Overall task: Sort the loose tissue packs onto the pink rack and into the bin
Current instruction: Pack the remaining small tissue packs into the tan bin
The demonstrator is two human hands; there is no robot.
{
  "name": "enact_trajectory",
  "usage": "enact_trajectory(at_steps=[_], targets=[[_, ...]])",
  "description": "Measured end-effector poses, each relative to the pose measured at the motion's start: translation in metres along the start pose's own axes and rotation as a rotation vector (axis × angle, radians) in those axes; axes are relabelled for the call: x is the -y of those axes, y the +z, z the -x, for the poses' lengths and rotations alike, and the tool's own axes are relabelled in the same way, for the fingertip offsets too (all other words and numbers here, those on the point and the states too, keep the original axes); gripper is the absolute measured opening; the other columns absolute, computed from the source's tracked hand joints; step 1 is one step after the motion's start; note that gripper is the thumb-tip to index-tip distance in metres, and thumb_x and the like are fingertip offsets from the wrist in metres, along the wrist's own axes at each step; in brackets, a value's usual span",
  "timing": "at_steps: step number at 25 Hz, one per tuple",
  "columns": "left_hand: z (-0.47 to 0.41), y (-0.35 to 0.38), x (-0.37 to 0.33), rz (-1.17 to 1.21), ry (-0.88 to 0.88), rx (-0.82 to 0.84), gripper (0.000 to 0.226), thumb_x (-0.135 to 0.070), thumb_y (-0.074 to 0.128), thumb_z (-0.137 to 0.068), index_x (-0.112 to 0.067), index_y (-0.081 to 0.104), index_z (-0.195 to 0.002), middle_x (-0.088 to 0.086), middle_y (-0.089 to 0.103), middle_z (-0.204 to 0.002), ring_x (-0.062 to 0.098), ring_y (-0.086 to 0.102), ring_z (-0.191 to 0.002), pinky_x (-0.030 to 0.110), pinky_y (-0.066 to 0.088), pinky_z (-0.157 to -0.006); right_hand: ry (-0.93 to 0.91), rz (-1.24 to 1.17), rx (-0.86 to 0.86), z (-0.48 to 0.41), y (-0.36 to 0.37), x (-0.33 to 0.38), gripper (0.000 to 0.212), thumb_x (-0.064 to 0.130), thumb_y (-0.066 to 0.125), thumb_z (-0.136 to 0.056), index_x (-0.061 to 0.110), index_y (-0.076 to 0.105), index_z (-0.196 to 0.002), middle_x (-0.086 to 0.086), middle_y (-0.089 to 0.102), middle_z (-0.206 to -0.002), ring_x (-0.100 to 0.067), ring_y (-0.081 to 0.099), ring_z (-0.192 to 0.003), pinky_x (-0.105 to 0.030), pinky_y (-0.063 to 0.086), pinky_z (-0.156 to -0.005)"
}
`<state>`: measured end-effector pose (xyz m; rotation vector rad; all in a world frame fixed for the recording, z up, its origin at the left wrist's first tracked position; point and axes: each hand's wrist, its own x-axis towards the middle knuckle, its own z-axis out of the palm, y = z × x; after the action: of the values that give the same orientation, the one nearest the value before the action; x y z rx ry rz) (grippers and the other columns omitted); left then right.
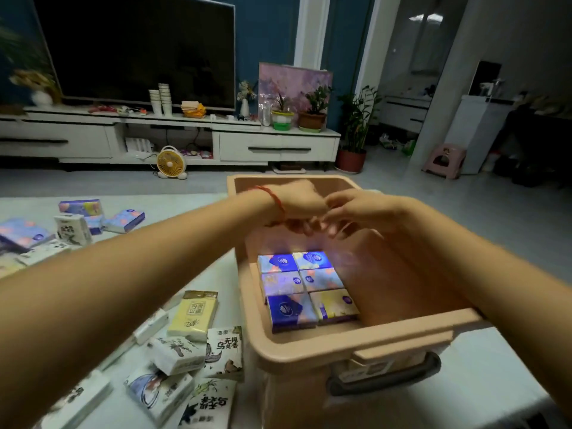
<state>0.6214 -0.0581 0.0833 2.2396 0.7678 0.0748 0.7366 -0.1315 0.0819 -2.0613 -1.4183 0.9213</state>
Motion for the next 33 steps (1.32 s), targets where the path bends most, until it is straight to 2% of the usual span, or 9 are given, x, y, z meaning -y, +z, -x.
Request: enact_trajectory(at_steps=[2, 7, 11, 16, 19, 22, 24, 28, 33], targets=[[0.028, -0.031, 0.006, 0.327, 0.043, -0.150, 0.011, -0.007, 0.044, -0.094, -0.006, 0.054, -0.090, 0.007, 0.055, -0.066, 0.011, 0.054, -0.046, 0.015, 0.044, -0.041, -0.002, 0.004, -0.132, 0.005, -0.007, 0.000, 0.020, 0.003, 0.048, -0.094, 0.009, 0.055, -0.112, -0.013, 0.062, -0.095, -0.017, 0.056, -0.071, -0.024, 0.048, -0.064], [0.075, -0.041, 0.034, 0.631, -0.030, -0.313, 0.021, -0.005, 0.037, -0.095, -0.007, 0.053, -0.082, 0.011, 0.057, -0.077, 0.020, 0.057, -0.065, 0.022, 0.053, -0.050, 0.046, 0.747, 0.173, -0.011, 0.065, 0.027, 0.040, 0.016, 0.050, -0.094, 0.004, 0.046, -0.131, -0.016, 0.057, -0.121, -0.029, 0.060, -0.097, -0.033, 0.048, -0.080], [0.063, -0.019, 0.041, 0.155, 0.122, -0.511, 0.027, -0.014, 0.041, -0.093, -0.004, 0.064, -0.103, 0.014, 0.065, -0.107, 0.028, 0.058, -0.102, 0.031, 0.046, -0.085, -0.084, 1.061, 0.282, -0.018, 0.118, 0.021, 0.057, 0.025, 0.048, -0.095, 0.006, 0.027, -0.145, -0.014, 0.023, -0.152, -0.033, 0.025, -0.139, -0.041, 0.023, -0.114], [0.045, 0.001, 0.048, -0.567, 0.157, -0.424, 0.044, -0.037, 0.028, -0.098, -0.010, 0.059, -0.114, 0.011, 0.058, -0.123, 0.028, 0.042, -0.122, 0.035, 0.031, -0.098, -0.051, 1.190, 0.326, -0.023, 0.120, 0.009, 0.068, 0.036, 0.032, -0.096, 0.006, 0.003, -0.149, -0.012, -0.007, -0.157, -0.031, -0.009, -0.144, -0.053, -0.004, -0.115], [0.039, 0.002, 0.048, -0.669, 0.106, -0.323, 0.047, -0.038, 0.022, -0.100, -0.011, 0.054, -0.122, 0.010, 0.051, -0.135, 0.025, 0.029, -0.136, 0.036, 0.022, -0.107, 0.037, 1.290, 0.439, -0.027, 0.125, 0.000, 0.079, 0.047, 0.033, -0.088, 0.012, -0.001, -0.150, -0.010, -0.018, -0.156, -0.032, -0.016, -0.143, -0.061, -0.004, -0.112], [0.039, 0.004, 0.046, -0.729, 0.086, -0.322, 0.048, -0.038, 0.021, -0.100, -0.009, 0.050, -0.125, 0.010, 0.047, -0.139, 0.024, 0.024, -0.140, 0.037, 0.019, -0.110, 0.046, 1.090, 0.402, -0.027, 0.120, 0.006, 0.076, 0.049, 0.040, -0.087, 0.011, 0.017, -0.148, -0.006, 0.008, -0.156, -0.029, 0.008, -0.143, -0.048, 0.013, -0.116], [0.040, 0.004, 0.048, -0.735, 0.069, -0.330, 0.048, -0.038, 0.023, -0.099, -0.007, 0.048, -0.127, 0.012, 0.045, -0.139, 0.025, 0.025, -0.139, 0.037, 0.020, -0.109, 0.127, 0.796, 0.315, -0.039, 0.092, 0.006, 0.040, 0.035, 0.039, -0.098, 0.011, 0.042, -0.130, 0.002, 0.040, -0.131, -0.022, 0.039, -0.124, -0.027, 0.031, -0.106], [0.049, 0.002, 0.040, -0.445, 0.132, -0.450, 0.049, -0.037, 0.028, -0.099, -0.009, 0.035, -0.138, 0.011, 0.029, -0.150, 0.023, 0.019, -0.141, 0.038, 0.015, -0.113, -0.073, 0.558, 0.106, -0.011, 0.035, 0.009, 0.050, 0.028, 0.026, -0.102, 0.012, 0.015, -0.149, -0.006, 0.013, -0.156, -0.019, 0.015, -0.143, -0.032, 0.011, -0.118], [0.116, 0.007, 0.092, 0.052, 0.202, -0.805, 0.046, -0.028, 0.031, -0.100, -0.017, 0.025, -0.144, -0.001, 0.018, -0.155, 0.010, 0.012, -0.143, 0.026, 0.006, -0.116, -0.189, 0.578, -0.038, 0.026, 0.054, 0.123, 0.047, 0.037, 0.042, -0.096, 0.011, 0.041, -0.135, -0.001, 0.047, -0.136, -0.016, 0.048, -0.122, -0.023, 0.034, -0.102]])
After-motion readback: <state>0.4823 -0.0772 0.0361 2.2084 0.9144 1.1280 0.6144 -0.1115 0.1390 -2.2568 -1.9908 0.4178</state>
